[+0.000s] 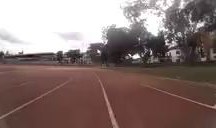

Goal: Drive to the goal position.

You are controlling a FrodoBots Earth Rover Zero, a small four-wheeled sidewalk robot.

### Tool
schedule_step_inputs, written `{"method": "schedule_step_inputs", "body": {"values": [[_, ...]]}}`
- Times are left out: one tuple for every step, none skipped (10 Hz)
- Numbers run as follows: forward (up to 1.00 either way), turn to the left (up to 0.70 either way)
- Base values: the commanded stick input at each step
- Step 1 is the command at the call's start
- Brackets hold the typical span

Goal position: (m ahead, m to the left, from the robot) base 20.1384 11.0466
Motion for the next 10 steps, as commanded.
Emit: {"method": "schedule_step_inputs", "body": {"values": [[0.7, 0.0], [0.7, 0.0], [0.7, 0.0], [0.7, 0.0], [0.7, 0.0], [0.7, 0.0], [0.7, 0.0], [0.7, 0.0], [0.7, 0.0], [0.7, 0.0]]}}
